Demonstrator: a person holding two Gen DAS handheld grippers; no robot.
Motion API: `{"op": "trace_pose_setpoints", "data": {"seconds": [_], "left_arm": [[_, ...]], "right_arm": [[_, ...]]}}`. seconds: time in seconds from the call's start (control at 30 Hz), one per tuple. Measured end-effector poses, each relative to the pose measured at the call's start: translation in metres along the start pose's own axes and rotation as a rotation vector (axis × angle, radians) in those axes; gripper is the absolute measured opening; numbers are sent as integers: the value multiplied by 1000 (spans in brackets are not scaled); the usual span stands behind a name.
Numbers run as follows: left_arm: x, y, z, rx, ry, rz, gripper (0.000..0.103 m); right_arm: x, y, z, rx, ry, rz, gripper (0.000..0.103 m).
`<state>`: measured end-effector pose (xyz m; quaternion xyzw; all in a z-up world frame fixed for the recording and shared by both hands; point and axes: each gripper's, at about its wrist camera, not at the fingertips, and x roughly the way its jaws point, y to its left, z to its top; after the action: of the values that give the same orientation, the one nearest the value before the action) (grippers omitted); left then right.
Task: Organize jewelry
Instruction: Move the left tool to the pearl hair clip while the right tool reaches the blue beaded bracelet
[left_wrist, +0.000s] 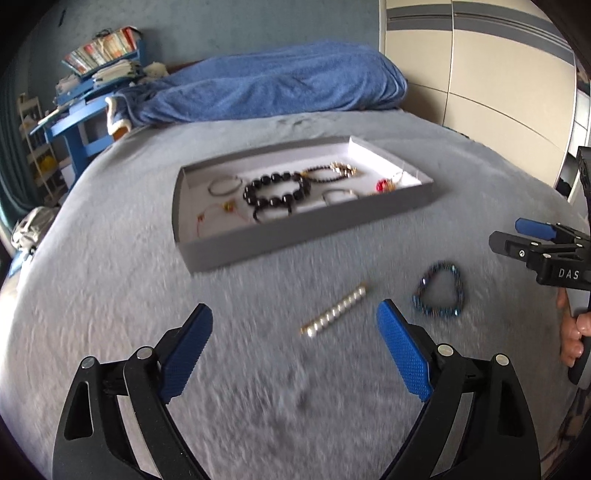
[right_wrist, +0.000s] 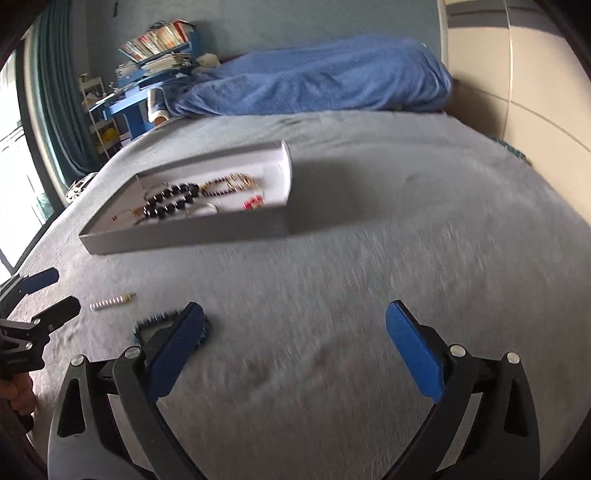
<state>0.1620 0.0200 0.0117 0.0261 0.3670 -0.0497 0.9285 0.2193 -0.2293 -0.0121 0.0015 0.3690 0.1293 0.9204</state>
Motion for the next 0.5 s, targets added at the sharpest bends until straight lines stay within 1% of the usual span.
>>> {"op": "trace_pose_setpoints", "data": {"seconds": [0.17, 0.33, 0.5], "left_arm": [[-3, 2, -7, -14, 13, 2, 90], [0, -1, -18, -12, 56, -2, 90], [0, -2, -22, -19, 73, -1, 90]], "right_arm": [[3, -6, -16, 33, 30, -10, 97], [7, 2, -20, -8, 61, -8, 97], [10, 8, -23, -35, 83, -12, 97]]}}
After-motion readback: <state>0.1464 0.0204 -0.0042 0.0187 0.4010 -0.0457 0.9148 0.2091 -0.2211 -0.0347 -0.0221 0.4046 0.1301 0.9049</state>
